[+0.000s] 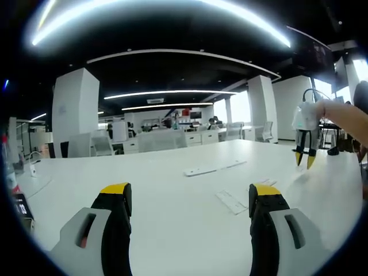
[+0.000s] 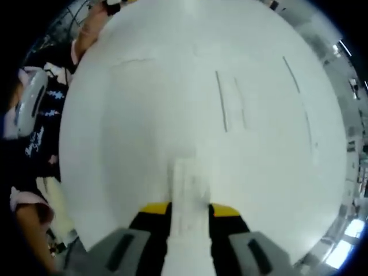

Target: Locate the socket holder cover, grip the socket holder cover, clip it into the socket holder slot.

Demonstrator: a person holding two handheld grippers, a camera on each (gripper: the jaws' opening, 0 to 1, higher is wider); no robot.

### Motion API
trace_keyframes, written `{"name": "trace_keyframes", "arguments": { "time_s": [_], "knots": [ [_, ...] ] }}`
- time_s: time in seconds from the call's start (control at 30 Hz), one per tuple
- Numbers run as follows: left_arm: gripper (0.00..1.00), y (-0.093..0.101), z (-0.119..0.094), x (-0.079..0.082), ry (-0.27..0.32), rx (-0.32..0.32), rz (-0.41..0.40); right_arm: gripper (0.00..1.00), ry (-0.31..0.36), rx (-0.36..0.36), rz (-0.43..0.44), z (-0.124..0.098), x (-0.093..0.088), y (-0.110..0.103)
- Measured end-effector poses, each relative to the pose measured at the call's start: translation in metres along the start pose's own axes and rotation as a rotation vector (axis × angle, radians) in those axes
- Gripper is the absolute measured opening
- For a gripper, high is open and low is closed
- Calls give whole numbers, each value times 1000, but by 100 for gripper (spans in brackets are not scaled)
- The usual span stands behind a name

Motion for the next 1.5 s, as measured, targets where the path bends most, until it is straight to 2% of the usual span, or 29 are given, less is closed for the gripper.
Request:
{"name": "trace_keyframes", "arguments": {
  "time_s": [0.33,0.97,1.1,1.2,1.5],
  "knots": [
    [82,-1,2,-1,-11,1,-1,28,10,3,28,4,-4,18],
    [82,1,1,-5,-27,6,5,28,10,-78,48,17,-2,54],
    [82,1,1,-5,-30,6,6,28,-1,-74,36,21,0,55],
    [82,1,1,-5,-31,4,7,28,5,-99,35,23,2,59],
    [82,1,2,-5,-35,-2,7,28,7,-89,15,27,8,58]
  ]
}}
Point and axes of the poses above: the point that each gripper's makers call its tool centre point, and the gripper's own axes: z roughly forward along the fingers, y roughly to its right, x roughly out of its top, the point moved 10 cm from there along -z, roughly backward along the fingers, and after that the axes turned 13 degrees about z, right-handed, at the moved point
